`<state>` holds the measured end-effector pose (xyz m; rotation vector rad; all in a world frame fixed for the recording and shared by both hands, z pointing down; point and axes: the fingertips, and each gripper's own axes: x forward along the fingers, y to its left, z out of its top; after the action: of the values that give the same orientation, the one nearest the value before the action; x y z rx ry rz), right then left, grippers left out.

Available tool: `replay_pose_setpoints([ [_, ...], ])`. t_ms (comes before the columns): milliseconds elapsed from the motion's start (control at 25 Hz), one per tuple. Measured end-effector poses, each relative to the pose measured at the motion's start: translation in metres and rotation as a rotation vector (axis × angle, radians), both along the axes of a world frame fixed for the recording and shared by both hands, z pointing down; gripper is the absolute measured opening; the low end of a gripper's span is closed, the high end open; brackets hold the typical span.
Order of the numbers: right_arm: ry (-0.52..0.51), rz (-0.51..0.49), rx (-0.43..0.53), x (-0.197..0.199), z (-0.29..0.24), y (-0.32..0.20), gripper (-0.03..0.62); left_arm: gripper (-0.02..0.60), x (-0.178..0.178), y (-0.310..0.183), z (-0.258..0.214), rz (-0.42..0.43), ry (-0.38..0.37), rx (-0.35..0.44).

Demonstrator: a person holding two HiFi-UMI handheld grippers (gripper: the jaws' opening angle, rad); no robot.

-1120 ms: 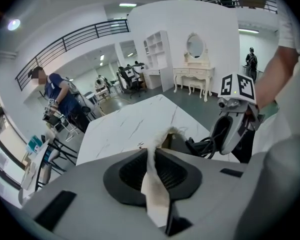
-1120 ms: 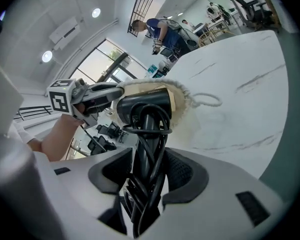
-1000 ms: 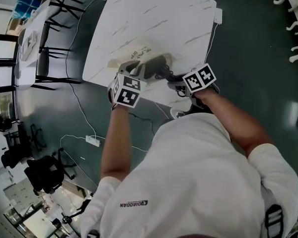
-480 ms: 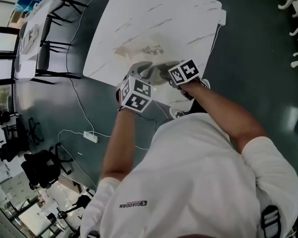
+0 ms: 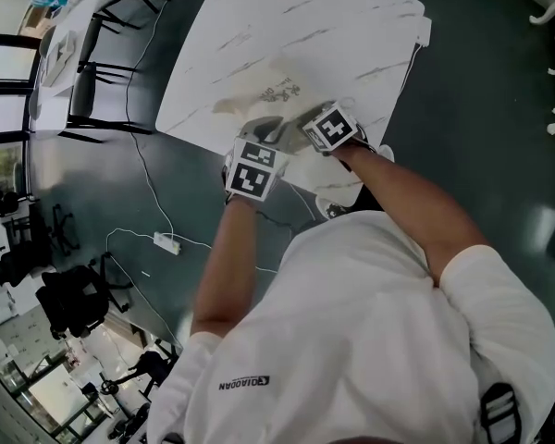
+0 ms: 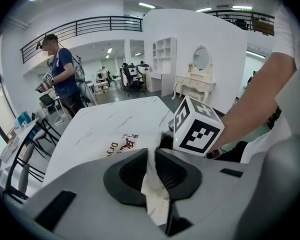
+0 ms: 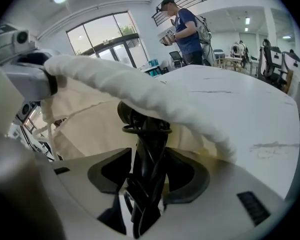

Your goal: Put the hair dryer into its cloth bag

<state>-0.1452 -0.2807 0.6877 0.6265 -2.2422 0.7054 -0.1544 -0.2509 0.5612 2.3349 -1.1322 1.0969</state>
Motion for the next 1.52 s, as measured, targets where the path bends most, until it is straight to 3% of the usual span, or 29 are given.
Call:
replay_pose_setpoints([
  [200, 0.039, -0.056, 0.028, -0.001, 0.011, 0.001, 0.241, 0.066, -0.002, 0.001, 0.004, -0.016, 0.003, -0.014],
  [320, 0.003, -0.105, 0.049, -0.003, 0.007, 0.008, 0.291, 0.066, -0.004, -0.001, 0.006, -0.021, 0.009, -0.009],
  [520, -0.028, -0.135, 0.136, 0.034, -0.019, 0.028, 0.295, 0.066, -0.004, -0.004, 0.001, -0.023, 0.018, 0.001],
  [640, 0.042, -0.152, 0.139, 0.060, -0.003, 0.043, 0.259, 0.066, -0.005, -0.005, 0.000, -0.024, 0.029, 0.006],
  [840, 0.089, -0.180, 0.136, 0.065, 0.010, 0.052, 0.158, 0.066, -0.004, -0.006, 0.000, -0.015, 0.033, 0.008],
  [1280, -0.048, -0.130, 0.177, 0.008, -0.028, 0.027, 0.141, 0.066, -0.005, -0.008, -0.006, -0.047, 0.037, 0.026],
  [1520, 0.021, -0.179, 0.203, -0.017, -0.022, 0.014, 0.138, 0.071, -0.019, -0.013, -0.004, -0.106, 0.035, 0.011],
])
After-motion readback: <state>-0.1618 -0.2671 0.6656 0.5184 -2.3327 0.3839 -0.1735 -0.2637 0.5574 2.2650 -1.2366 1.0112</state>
